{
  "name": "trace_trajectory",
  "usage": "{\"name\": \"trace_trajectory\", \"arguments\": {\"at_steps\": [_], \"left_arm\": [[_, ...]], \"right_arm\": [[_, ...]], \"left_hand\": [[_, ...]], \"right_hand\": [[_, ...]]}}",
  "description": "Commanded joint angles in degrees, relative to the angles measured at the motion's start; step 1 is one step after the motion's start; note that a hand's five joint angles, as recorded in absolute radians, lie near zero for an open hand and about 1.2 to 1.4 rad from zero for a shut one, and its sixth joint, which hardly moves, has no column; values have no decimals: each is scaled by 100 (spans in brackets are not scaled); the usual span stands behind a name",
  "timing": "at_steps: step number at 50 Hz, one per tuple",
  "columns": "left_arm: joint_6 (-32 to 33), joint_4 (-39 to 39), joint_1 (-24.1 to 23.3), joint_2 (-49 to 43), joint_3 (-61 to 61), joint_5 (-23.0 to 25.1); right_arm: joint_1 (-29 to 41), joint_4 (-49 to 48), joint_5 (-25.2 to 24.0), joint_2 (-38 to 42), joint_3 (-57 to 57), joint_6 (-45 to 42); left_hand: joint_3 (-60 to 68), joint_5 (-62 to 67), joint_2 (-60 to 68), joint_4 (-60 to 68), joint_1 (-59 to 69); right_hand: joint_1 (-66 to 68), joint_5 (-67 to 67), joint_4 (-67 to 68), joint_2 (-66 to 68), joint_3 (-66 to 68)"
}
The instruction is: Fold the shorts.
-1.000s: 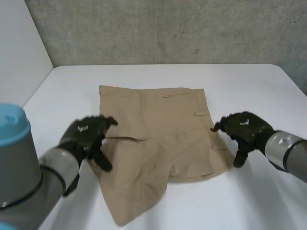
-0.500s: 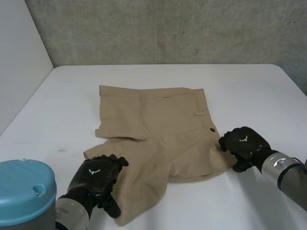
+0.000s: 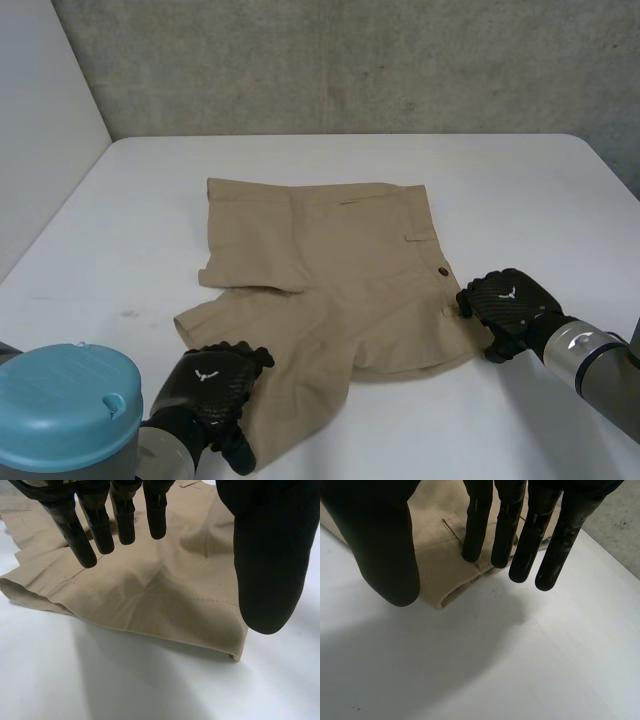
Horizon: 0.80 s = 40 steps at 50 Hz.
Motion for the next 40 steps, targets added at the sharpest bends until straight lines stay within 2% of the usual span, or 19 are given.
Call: {"name": "trace_trajectory", "arguments": {"at_steps": [1, 6, 19, 40], "left_arm": [[0, 6, -22, -108, 16, -1], [0, 6, -57, -144, 16, -1], [0, 6, -66, -144, 33, -1], [9, -2, -136, -144, 25, -19]], "right_arm": [[-7, -42, -13, 13, -5, 10], [1, -25, -4, 13, 21, 10], [19, -165, -13, 145, -49, 27], [177, -209, 13, 312, -488, 554]], "left_hand": [[429, 389, 380, 394, 426], [429, 389, 380, 394, 426], [429, 389, 380, 394, 426], [832, 792, 783, 798, 830]], "right_hand": [[896, 329, 410, 380, 414], [492, -75, 6, -24, 10], [1131, 564, 645, 615, 649], [3132, 2564, 2645, 2616, 2650]]}}
